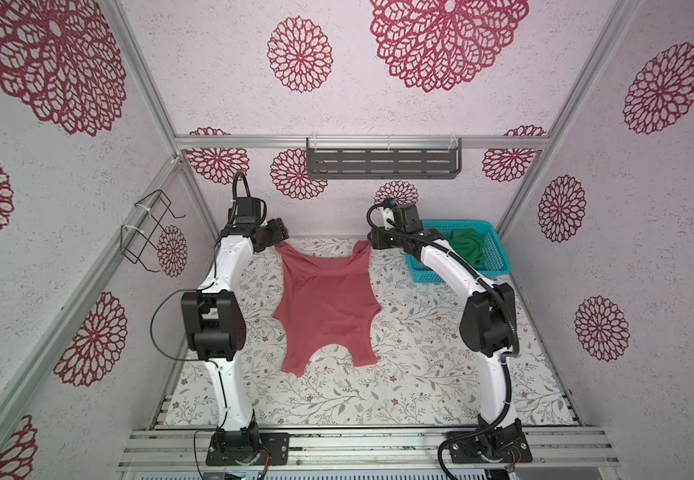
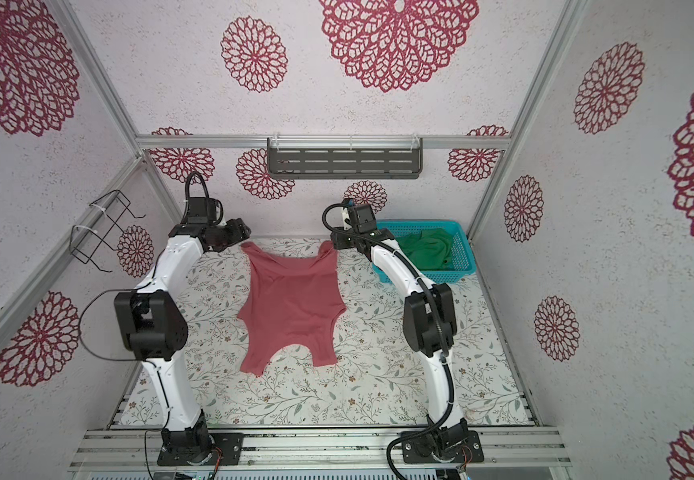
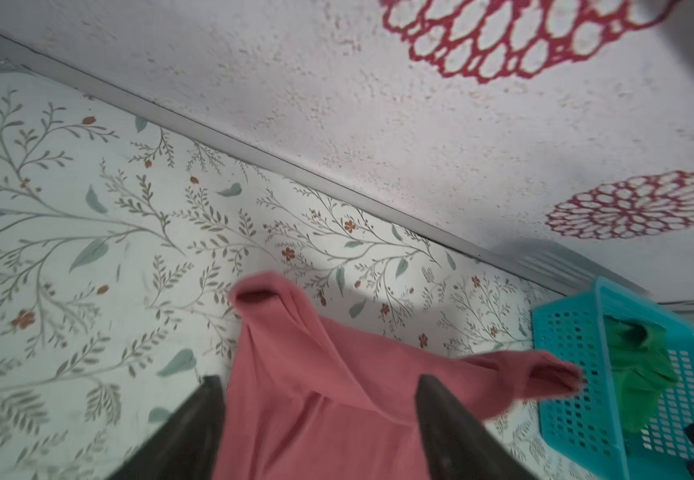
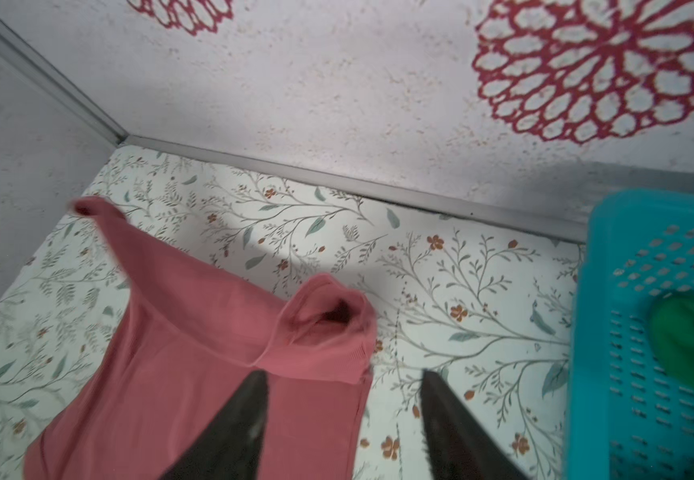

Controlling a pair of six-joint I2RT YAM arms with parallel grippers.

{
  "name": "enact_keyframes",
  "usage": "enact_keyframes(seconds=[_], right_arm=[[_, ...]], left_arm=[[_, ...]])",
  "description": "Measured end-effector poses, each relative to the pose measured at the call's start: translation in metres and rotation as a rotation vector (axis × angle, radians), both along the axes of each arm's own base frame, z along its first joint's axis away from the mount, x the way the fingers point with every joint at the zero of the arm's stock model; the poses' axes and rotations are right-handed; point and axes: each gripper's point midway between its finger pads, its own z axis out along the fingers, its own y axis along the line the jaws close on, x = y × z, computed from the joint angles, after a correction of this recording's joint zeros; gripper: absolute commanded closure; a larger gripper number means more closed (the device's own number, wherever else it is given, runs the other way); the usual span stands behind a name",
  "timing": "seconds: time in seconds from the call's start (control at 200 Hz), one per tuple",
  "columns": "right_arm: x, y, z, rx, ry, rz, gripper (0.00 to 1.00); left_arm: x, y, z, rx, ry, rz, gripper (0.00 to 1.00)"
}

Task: Fold and stack the tank tops
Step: 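Lower the hanging tank top flat onto the table with both grippers, then release the tank top and reposition both grippers over its edges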

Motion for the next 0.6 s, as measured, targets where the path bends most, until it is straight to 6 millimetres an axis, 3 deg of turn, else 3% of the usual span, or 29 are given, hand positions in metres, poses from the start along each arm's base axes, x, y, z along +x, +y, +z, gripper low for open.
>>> enact_keyframes(seconds=[0.065, 0.125, 0.225, 0.305, 0.35, 0.48, 0.6], right_arm=[[-0.003, -0.004, -0.008, -0.021, 0.010, -0.004, 0.24], [-0.016, -0.007, -0.014, -0.043, 0.021, 0.003, 0.30], [-0.058, -0.009, -0.034, -0.086, 0.081, 0.039, 0.47], [-0.093, -0.004, -0.050, -0.115, 0.122, 0.080, 0.59], [-0.110, -0.001, -0.060, -0.129, 0.142, 0.103, 0.65], [-0.148, 0.014, -0.101, -0.166, 0.216, 0.161, 0.73], [-0.164, 0.020, -0.138, -0.188, 0.279, 0.180, 0.76]], left_arm=[[-0.005, 0.003, -0.010, 0.019, 0.034, 0.010, 0.18], [-0.022, 0.006, -0.015, 0.043, 0.054, 0.027, 0.23], [-0.077, -0.001, -0.020, 0.056, 0.094, 0.046, 0.32], [-0.117, -0.020, -0.023, 0.040, 0.091, 0.033, 0.40], [-0.130, -0.032, -0.026, 0.027, 0.086, 0.020, 0.42], [-0.138, -0.061, -0.059, -0.006, 0.126, -0.013, 0.45], [-0.128, -0.063, -0.104, -0.014, 0.203, 0.002, 0.48]])
